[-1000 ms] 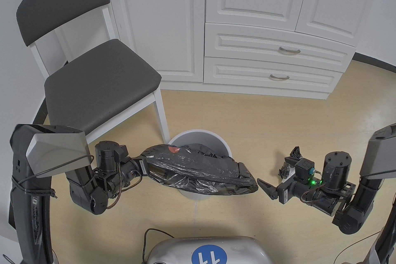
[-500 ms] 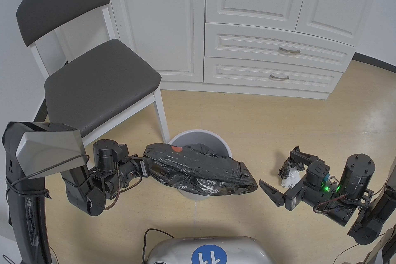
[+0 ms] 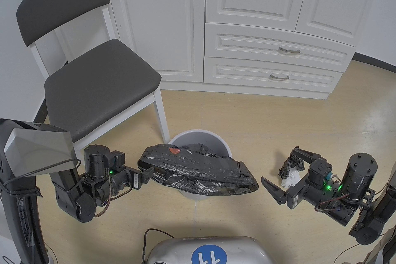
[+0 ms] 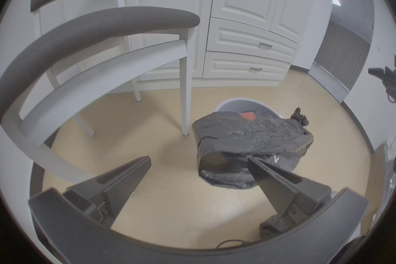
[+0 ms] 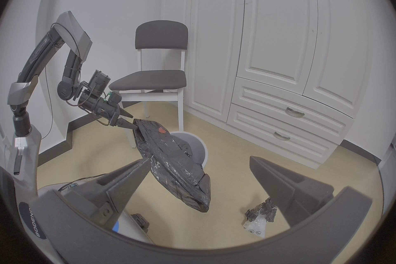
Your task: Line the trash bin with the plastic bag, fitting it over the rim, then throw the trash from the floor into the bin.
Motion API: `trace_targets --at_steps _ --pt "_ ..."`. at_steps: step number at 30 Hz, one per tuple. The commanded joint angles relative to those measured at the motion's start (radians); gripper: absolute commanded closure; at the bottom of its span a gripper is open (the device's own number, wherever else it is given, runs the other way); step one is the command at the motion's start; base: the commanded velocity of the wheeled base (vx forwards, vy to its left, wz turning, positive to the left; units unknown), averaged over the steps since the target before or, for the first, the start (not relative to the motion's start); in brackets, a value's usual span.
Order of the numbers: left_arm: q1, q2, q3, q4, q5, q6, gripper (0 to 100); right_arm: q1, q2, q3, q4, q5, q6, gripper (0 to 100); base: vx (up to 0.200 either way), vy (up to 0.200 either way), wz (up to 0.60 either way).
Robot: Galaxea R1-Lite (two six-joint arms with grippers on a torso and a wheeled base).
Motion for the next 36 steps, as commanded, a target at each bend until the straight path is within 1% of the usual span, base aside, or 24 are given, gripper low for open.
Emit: trace_targets --at_steps 1,2,3,4,5,7,9,10,11,12,13,17,22,24,26,27,28,29,30,31,32,33,34,36 --pt "0.017 -0.063 0.082 -0.018 -0.01 0.081 0 0.0 0.0 0.002 -0.018 0.0 -0.001 0 0.0 0.0 0.0" --pt "0.016 -0.072 0.099 -0.025 -0.01 0.104 0 0.0 0.0 0.002 -0.018 0.0 -0.001 0 0.0 0.0 0.0" --pt "0.008 -0.086 0.132 -0.047 -0.01 0.155 0 0.0 0.0 0.002 -0.018 0.0 -0.001 0 0.0 0.0 0.0" --pt "0.007 -0.087 0.146 -0.057 -0.008 0.175 0 0.0 0.0 0.002 -0.018 0.0 -0.001 0 0.0 0.0 0.0" --pt "-0.007 -0.092 0.183 -0.105 -0.002 0.245 0 0.0 0.001 0.002 -0.018 0.0 -0.001 0 0.0 0.0 0.0" --pt "-0.023 -0.09 0.235 -0.203 0.013 0.353 0 0.0 0.0 0.002 -0.018 -0.002 -0.001 0 0.0 0.0 0.0" --pt "-0.024 -0.101 0.255 -0.211 0.032 0.41 0 0.0 0.0 0.0 -0.018 -0.002 -0.001 0 0.0 0.0 0.0" --pt "-0.026 -0.103 0.257 -0.209 0.033 0.414 0 0.0 0.0 0.0 -0.018 -0.002 -0.001 0 0.0 0.0 0.0" --pt "-0.032 -0.124 0.263 -0.202 0.065 0.457 0 0.0 0.0 -0.001 -0.018 -0.002 -0.001 0 0.0 0.0 0.0" --pt "-0.033 -0.129 0.263 -0.202 0.078 0.465 0 0.0 0.0 0.0 -0.018 -0.002 -0.002 0 0.0 0.0 0.0" --pt "-0.039 -0.133 0.257 -0.202 0.108 0.472 0 0.001 0.001 0.002 -0.018 -0.002 -0.002 0 0.0 0.0 0.0" --pt "-0.052 -0.144 0.237 -0.203 0.147 0.479 0 0.0 0.012 0.0 -0.018 -0.003 -0.021 0 0.0 0.0 0.0" --pt "-0.073 -0.17 0.214 -0.203 0.142 0.474 0 0.001 0.058 -0.001 -0.018 -0.008 -0.025 0 0.0 0.0 0.0" --pt "-0.072 -0.187 0.171 -0.203 0.137 0.46 0 0.009 0.104 -0.018 -0.018 -0.023 -0.024 0 0.0 0.0 0.0" --pt "-0.07 -0.221 0.163 -0.202 0.13 0.445 0 0.046 0.152 -0.044 -0.018 -0.062 -0.01 0 0.0 0.0 0.0" --pt "-0.07 -0.221 0.163 -0.202 0.13 0.445 0 0.046 0.152 -0.044 -0.018 -0.062 -0.01 0 0.0 0.0 0.0" --pt "-0.073 -0.273 0.171 -0.202 0.087 0.405 0 0.097 0.189 -0.095 -0.018 -0.14 0.029 0 0.0 0.0 0.0" --pt "-0.073 -0.284 0.172 -0.202 0.073 0.4 0 0.11 0.195 -0.109 -0.018 -0.161 0.038 0 0.0 0.0 0.0" --pt "-0.072 -0.327 0.18 -0.202 0.029 0.39 0 0.15 0.213 -0.152 -0.018 -0.223 0.058 0 0.0 0.0 0.0" --pt "-0.069 -0.353 0.181 -0.2 0.006 0.387 0 0.167 0.221 -0.181 -0.018 -0.244 0.058 0 0.0 0.0 0.0" --pt "-0.064 -0.405 0.185 -0.199 -0.042 0.379 0 0.19 0.236 -0.248 -0.018 -0.266 0.047 0 0.0 0.0 0.0" --pt "-0.062 -0.414 0.185 -0.199 -0.05 0.376 0 0.192 0.241 -0.262 -0.018 -0.266 0.044 0 0.0 0.0 0.0" --pt "-0.061 -0.465 0.192 -0.199 -0.079 0.345 0 0.202 0.267 -0.337 -0.014 -0.266 0.002 0 0.0 0.0 0.0" --pt "-0.059 -0.517 0.197 -0.199 -0.099 0.313 0 0.201 0.281 -0.412 0.058 -0.266 -0.056 0 0.0 0.0 0.0"
